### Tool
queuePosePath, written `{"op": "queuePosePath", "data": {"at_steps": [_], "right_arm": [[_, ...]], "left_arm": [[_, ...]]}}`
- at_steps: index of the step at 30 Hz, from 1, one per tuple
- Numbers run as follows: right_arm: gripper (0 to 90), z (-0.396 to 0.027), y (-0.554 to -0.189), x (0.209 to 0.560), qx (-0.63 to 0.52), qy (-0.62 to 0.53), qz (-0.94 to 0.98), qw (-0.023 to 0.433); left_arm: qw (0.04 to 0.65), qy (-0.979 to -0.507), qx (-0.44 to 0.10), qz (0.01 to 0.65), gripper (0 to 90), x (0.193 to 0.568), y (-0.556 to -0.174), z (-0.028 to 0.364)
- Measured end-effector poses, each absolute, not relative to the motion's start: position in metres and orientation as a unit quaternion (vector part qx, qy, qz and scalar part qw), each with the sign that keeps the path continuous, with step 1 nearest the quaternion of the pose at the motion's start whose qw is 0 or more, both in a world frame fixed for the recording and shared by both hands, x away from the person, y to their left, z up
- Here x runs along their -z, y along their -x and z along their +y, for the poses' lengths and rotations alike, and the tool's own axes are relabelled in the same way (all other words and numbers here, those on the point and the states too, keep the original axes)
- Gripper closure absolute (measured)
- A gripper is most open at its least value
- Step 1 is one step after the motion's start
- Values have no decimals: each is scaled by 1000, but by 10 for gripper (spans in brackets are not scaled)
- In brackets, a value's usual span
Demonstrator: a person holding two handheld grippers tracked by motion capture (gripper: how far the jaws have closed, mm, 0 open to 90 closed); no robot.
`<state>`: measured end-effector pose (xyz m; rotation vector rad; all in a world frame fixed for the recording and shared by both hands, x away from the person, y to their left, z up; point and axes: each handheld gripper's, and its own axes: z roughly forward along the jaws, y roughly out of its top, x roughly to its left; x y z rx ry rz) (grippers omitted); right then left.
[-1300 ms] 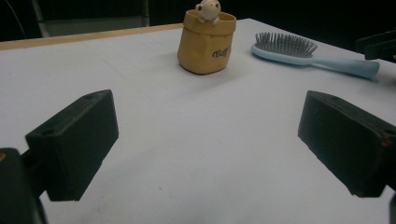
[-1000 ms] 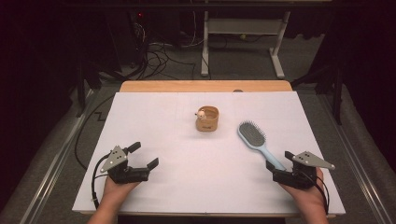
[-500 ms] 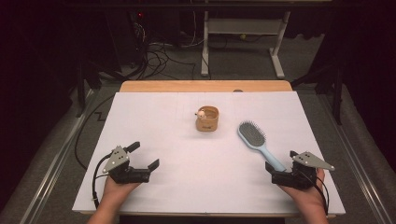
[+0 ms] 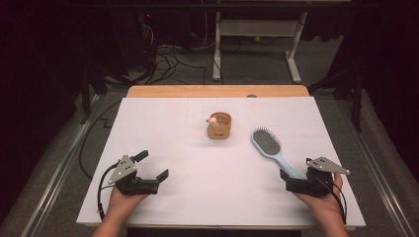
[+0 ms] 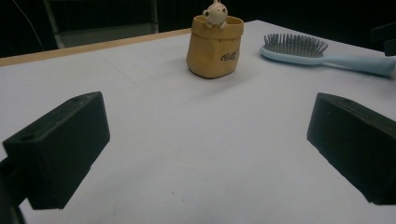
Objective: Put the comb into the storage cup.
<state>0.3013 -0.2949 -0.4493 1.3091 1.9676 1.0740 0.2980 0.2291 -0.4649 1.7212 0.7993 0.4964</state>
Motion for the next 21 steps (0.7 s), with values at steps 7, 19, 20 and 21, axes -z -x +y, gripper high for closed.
{"op": "queuePosePath", "data": {"at_steps": [7, 19, 20, 21], "right_arm": [[1, -293, -307, 455, -369, -491, 749, 248], [1, -293, -312, 452, -334, -489, 773, 229], [2, -295, -314, 451, -336, -486, 776, 221], [2, -295, -314, 451, -336, -486, 776, 221]], "left_arm": [[560, -726, -202, 345, 0, 466, -298, 231], [564, -724, -198, 346, 4, 466, -299, 233], [566, -722, -197, 346, 4, 466, -299, 232], [566, -722, -197, 346, 4, 466, -299, 232]]}}
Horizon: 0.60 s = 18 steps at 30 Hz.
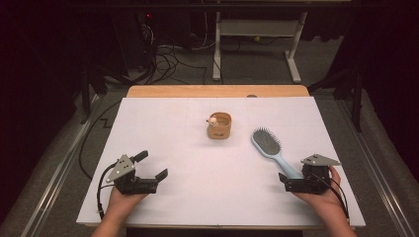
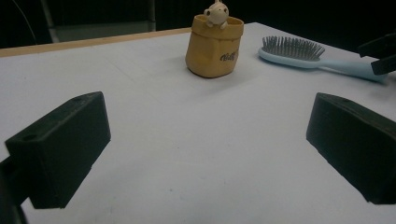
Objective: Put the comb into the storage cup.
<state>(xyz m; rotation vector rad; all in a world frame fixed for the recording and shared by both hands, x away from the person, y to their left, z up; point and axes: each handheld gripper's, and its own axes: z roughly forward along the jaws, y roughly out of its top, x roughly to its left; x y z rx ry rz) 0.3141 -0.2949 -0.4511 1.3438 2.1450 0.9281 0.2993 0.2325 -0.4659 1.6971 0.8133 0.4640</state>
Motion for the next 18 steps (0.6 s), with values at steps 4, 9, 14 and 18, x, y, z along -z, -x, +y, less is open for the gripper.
{"op": "queuePosePath", "data": {"at_steps": [4, 9, 14, 18], "right_arm": [[1, -295, -320, 450, -321, -482, 788, 209], [2, -294, -329, 444, -310, -478, 798, 196], [2, -293, -340, 438, -312, -477, 799, 191], [2, -286, -350, 435, -319, -471, 803, 179]], "left_arm": [[566, -723, -198, 344, 2, 466, -299, 231], [563, -727, -194, 341, 0, 466, -300, 230], [563, -728, -199, 338, 0, 465, -300, 230], [563, -728, -197, 337, 0, 466, -300, 230]]}}
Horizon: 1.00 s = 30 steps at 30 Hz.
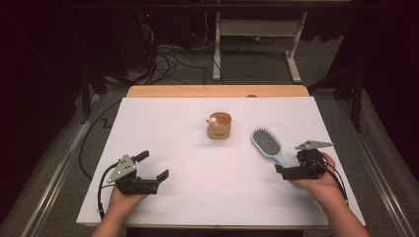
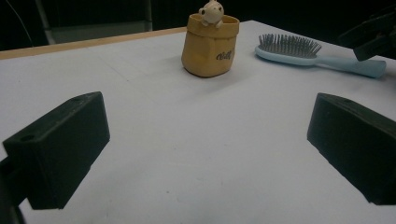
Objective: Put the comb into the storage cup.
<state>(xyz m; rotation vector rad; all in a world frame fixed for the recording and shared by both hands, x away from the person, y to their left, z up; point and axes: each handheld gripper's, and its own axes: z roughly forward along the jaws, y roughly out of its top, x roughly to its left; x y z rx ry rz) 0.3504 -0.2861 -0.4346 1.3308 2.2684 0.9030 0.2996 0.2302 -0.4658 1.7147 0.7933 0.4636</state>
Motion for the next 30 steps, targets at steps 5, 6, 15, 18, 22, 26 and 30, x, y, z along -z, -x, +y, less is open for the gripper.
{"op": "queuePosePath", "data": {"at_steps": [5, 6, 15, 18, 22, 26, 30], "right_arm": [[2, -278, -358, 433, -317, -464, 806, 185], [2, -275, -362, 433, -313, -462, 809, 183], [2, -266, -377, 433, -300, -459, 817, 178], [2, -263, -385, 431, -301, -458, 817, 179], [4, -261, -395, 430, -295, -459, 821, 169], [12, -256, -404, 431, -285, -460, 825, 165], [32, -250, -413, 432, -268, -459, 832, 159]], "left_arm": [[567, -729, -197, 330, 0, 466, -299, 229], [567, -728, -198, 330, 0, 466, -299, 229], [567, -728, -198, 330, 0, 466, -299, 229], [567, -728, -199, 331, 0, 466, -300, 230], [566, -728, -198, 331, 0, 467, -300, 230], [566, -729, -198, 330, 0, 467, -300, 230], [565, -729, -198, 331, 0, 467, -300, 230]]}}
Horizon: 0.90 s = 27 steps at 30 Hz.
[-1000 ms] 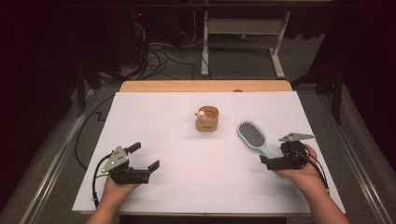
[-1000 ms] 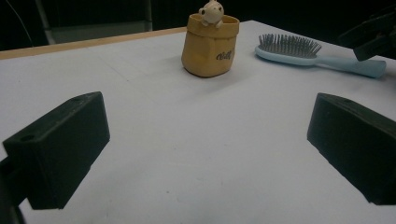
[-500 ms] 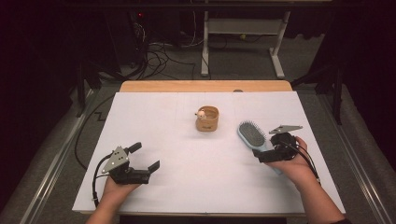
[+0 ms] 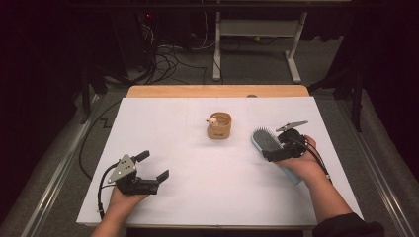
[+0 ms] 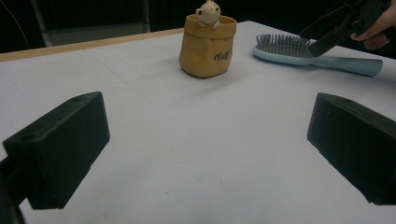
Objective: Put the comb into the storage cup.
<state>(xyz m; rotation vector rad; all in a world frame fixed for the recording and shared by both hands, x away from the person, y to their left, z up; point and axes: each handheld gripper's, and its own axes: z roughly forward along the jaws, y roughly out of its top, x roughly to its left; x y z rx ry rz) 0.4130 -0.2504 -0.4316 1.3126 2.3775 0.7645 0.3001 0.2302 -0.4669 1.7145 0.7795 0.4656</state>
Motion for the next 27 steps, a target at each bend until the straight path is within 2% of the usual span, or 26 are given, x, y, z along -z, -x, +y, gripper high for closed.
{"op": "queuePosePath", "data": {"at_steps": [13, 27], "right_arm": [[99, -238, -433, 440, -236, -464, 841, 148], [156, -234, -437, 448, -217, -462, 848, 139]], "left_arm": [[566, -729, -198, 330, 1, 467, -300, 231], [567, -727, -197, 332, 3, 467, -300, 231]]}}
